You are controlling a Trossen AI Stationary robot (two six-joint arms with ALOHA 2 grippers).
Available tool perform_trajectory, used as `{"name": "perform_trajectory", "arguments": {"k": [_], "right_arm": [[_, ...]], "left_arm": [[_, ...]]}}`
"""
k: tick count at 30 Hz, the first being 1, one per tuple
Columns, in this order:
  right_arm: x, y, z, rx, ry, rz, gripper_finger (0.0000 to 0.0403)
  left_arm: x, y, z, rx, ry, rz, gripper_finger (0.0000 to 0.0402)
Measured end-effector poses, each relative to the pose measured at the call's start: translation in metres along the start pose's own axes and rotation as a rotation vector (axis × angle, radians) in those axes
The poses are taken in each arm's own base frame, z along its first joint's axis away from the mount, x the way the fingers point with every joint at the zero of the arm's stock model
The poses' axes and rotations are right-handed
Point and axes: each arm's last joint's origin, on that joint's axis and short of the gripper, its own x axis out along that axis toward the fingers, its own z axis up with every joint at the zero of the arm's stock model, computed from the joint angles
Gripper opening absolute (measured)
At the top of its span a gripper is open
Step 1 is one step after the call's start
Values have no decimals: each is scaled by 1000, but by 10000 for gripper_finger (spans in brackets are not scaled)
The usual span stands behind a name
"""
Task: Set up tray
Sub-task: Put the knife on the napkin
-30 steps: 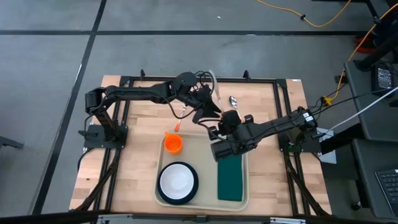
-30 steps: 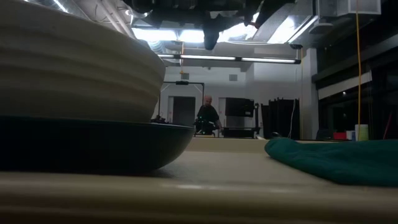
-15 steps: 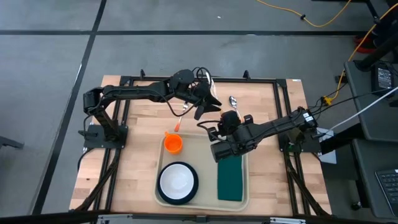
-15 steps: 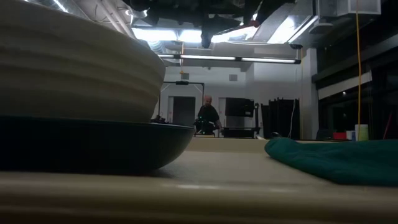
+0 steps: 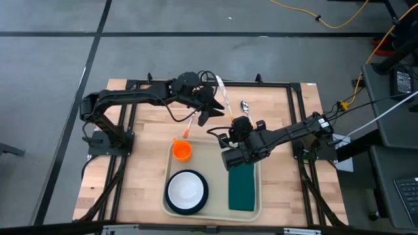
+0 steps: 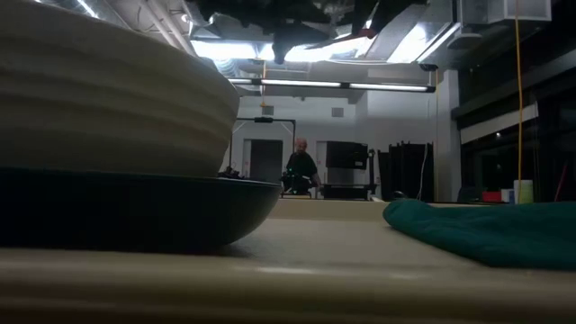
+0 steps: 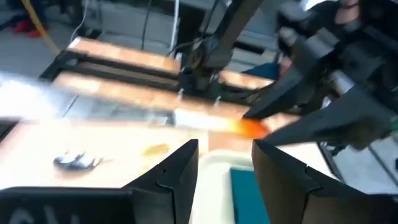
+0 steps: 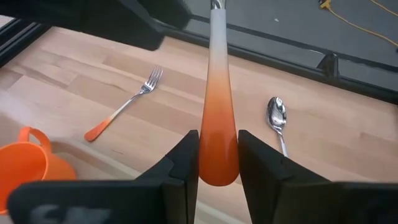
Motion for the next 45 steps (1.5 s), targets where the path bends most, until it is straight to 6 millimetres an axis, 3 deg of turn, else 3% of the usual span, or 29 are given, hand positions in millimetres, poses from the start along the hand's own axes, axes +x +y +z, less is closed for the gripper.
{"name": "perform_trajectory", "arguments": {"k": [5,10,18,29,34,40,43,45], "right_arm": [[0,0,0,0,0,0,93],[0,0,0,-1,-1,0,93],[-3,0,-2,-10,-9,6,93],[-3,0,-1,-38,-31,7,93],[-3,0,-1,-54,-38,7,93],[-2,1,-1,-61,-34,4,91],[-2,0,0,-60,-59,4,13],[-2,0,0,-58,-65,4,2]], "left_arm": [[-4,0,-5,-3,58,29,151],[5,4,-9,-5,61,32,156],[16,12,-4,-55,-33,24,164],[16,13,5,-85,-122,9,165],[17,10,4,-85,-119,-2,133],[17,5,6,-73,-117,-71,48],[19,6,2,-60,-91,-72,12],[19,6,2,-62,-92,-64,12]]}}
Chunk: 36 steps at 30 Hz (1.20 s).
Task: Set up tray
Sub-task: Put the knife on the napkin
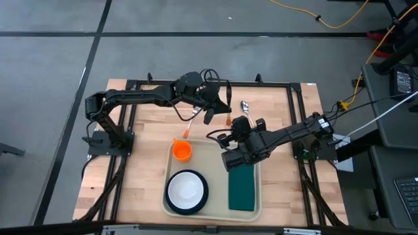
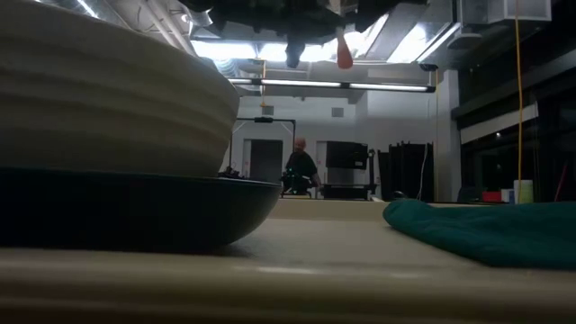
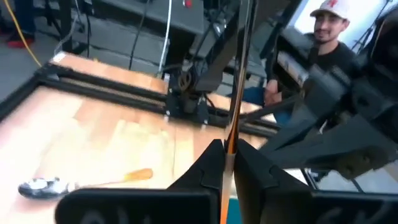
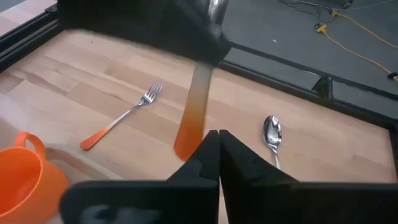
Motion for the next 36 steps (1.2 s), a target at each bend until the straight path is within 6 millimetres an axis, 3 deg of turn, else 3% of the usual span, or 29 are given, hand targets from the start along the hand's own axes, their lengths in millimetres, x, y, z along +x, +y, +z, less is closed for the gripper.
{"name": "perform_trajectory", "arguments": {"k": [9,15,20,24,28,31,36], "right_arm": [[-6,0,9,-51,-4,24,3],[-22,1,14,-230,100,109,10],[-43,-7,10,-413,217,229,4],[-65,-30,19,-439,164,293,4],[-79,-68,37,-373,79,327,5],[-84,-99,47,-345,25,341,6],[-84,-144,58,-290,-19,360,6]], "left_arm": [[-1,-1,1,4,-8,-1,7],[-15,12,6,-24,7,52,6],[-26,5,8,-38,42,44,6],[-21,-20,5,-83,69,-51,6],[-8,-55,-4,-94,94,-116,6],[2,-81,-14,-72,99,-98,6],[24,-103,-36,-145,158,-75,6]]}}
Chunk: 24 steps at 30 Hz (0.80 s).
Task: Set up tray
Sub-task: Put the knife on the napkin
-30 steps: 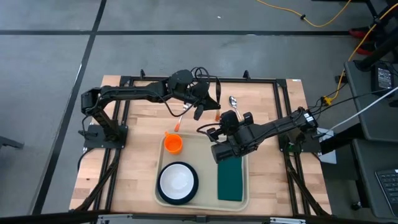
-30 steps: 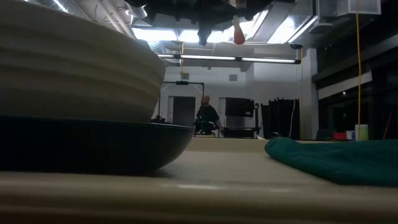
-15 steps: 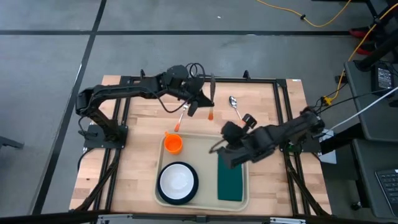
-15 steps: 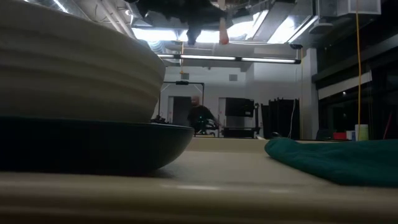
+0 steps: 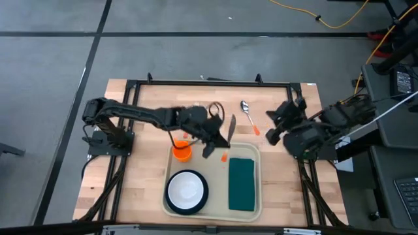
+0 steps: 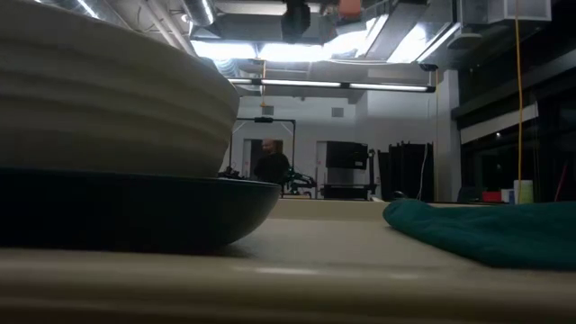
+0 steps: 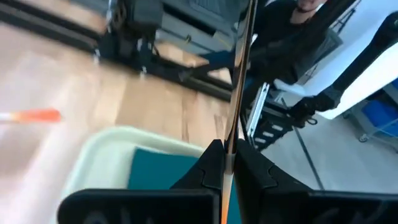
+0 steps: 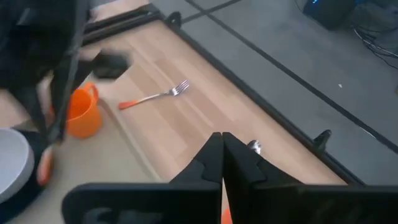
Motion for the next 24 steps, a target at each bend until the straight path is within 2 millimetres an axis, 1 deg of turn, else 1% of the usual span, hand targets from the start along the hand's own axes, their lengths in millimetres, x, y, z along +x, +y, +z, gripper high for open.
{"name": "perform_trajectory", "arguments": {"k": [2,4,7,11,15,19,21,24], "right_arm": [[-2,-12,-4,14,-10,-2,6],[-2,-19,-8,28,-10,-4,6],[-1,-24,-15,31,-1,-10,7],[2,-24,-19,25,25,-5,7],[2,-24,-19,-91,47,12,7],[1,-25,-19,-232,41,15,7],[1,-26,-19,-307,38,15,7],[1,-25,-19,-416,40,19,7]], "left_arm": [[12,-6,-9,-32,22,-3,6],[22,-12,-16,-44,24,-31,7],[36,-20,-22,-47,-12,-77,7],[51,-27,-24,-61,-119,-92,6],[67,-27,-35,-168,-167,-52,6],[86,-31,-43,-210,-181,4,6],[98,-35,-43,-247,-214,27,6],[116,-44,-42,-255,-243,39,6]]}}
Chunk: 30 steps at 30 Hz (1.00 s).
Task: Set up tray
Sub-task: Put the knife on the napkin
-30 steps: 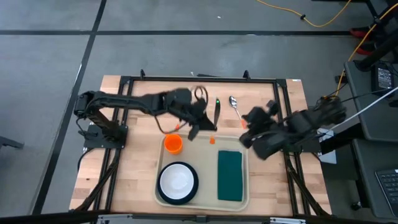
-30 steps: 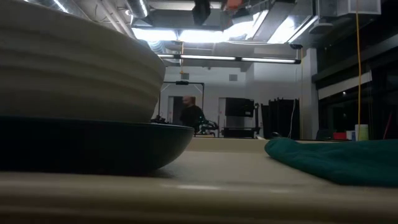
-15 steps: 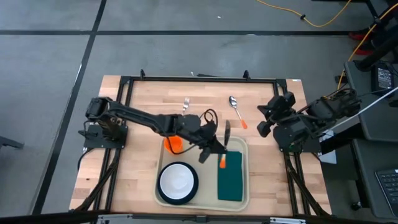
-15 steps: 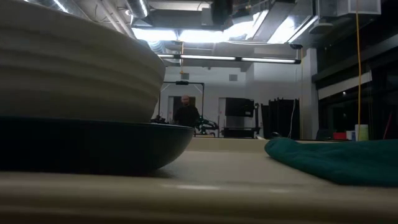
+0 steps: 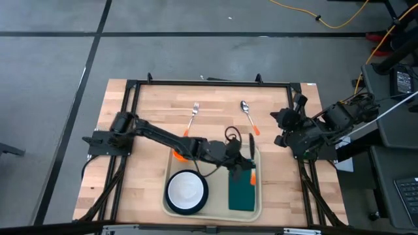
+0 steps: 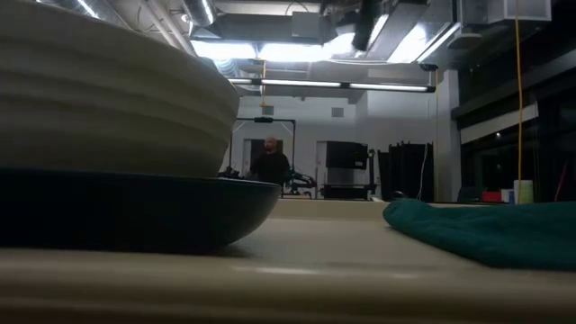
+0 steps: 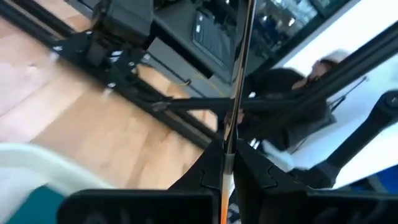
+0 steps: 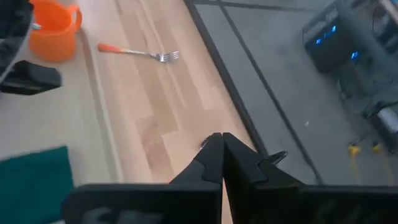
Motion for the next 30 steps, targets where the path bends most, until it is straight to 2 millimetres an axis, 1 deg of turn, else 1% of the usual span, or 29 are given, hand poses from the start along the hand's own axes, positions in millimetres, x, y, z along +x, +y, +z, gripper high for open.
{"name": "perform_trajectory", "arguments": {"k": [5,8,11,14,18,22,25,30], "right_arm": [[0,0,0,-120,-2,-3,7],[0,-1,0,-130,-4,-3,7],[-3,-3,-1,-117,-11,3,7],[-6,-7,-3,-109,-21,11,7],[-8,-12,-4,-75,-29,19,7],[-9,-13,-5,-69,-29,25,7],[-10,-12,-5,-72,-31,31,7],[-13,-9,-6,-83,-40,47,7]], "left_arm": [[27,-17,-13,-70,-5,-45,6],[39,-26,-30,-113,44,-82,6],[47,-29,-54,-164,100,-73,6],[51,-27,-74,-214,148,-36,6],[54,-22,-91,-257,200,4,6],[60,-11,-107,-308,248,40,6],[63,-5,-112,-338,263,56,6],[69,11,-113,-337,263,103,6]]}}
